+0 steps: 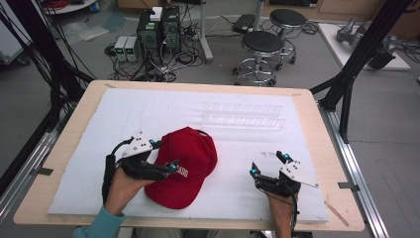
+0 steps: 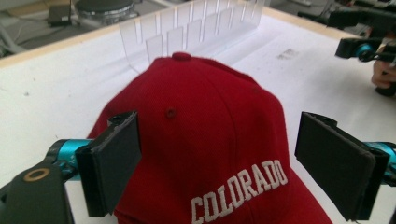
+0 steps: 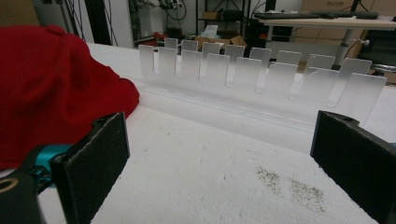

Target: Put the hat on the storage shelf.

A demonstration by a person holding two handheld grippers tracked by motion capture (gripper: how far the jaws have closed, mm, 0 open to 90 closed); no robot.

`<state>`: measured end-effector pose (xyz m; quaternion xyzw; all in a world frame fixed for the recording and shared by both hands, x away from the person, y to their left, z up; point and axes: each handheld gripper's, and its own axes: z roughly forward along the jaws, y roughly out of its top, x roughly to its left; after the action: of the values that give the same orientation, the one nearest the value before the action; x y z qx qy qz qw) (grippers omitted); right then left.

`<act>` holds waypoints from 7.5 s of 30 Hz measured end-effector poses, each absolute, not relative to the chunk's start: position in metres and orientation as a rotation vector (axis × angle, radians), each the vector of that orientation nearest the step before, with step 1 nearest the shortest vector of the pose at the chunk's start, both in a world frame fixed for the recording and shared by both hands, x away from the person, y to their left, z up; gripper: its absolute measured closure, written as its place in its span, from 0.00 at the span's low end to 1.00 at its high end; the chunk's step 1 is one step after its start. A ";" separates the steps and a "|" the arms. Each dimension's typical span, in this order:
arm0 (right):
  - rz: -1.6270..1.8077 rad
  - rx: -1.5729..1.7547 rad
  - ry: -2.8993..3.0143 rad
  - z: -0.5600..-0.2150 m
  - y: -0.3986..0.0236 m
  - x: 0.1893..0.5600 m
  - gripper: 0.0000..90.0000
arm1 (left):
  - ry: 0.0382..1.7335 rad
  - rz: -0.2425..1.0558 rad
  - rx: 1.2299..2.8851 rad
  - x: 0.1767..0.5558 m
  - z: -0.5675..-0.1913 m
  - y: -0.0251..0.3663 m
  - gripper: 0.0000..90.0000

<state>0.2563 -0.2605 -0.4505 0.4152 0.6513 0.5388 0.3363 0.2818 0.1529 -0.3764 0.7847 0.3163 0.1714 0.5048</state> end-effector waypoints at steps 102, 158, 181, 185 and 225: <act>1.350 0.992 1.834 -0.420 -0.233 0.264 0.05 | 0.569 0.347 1.733 0.339 -0.321 0.126 0.97; 2.016 0.931 2.109 -0.387 -0.167 0.304 0.60 | 0.525 0.370 1.620 0.341 -0.304 0.119 0.97; 2.151 0.754 2.140 -0.383 -0.167 0.299 0.95 | 0.551 0.364 1.634 0.345 -0.307 0.120 0.96; 2.134 0.745 2.147 -0.382 -0.168 0.298 0.95 | 0.555 0.363 1.643 0.346 -0.308 0.119 0.96; 1.805 0.832 1.977 -0.370 -0.195 0.315 0.96 | 0.715 0.484 1.854 0.337 -0.352 0.181 0.17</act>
<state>0.3150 -0.1949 -0.3696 0.2926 0.6952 0.6346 0.1683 0.3371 0.1808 -0.3515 0.7735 0.2985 0.2021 0.5212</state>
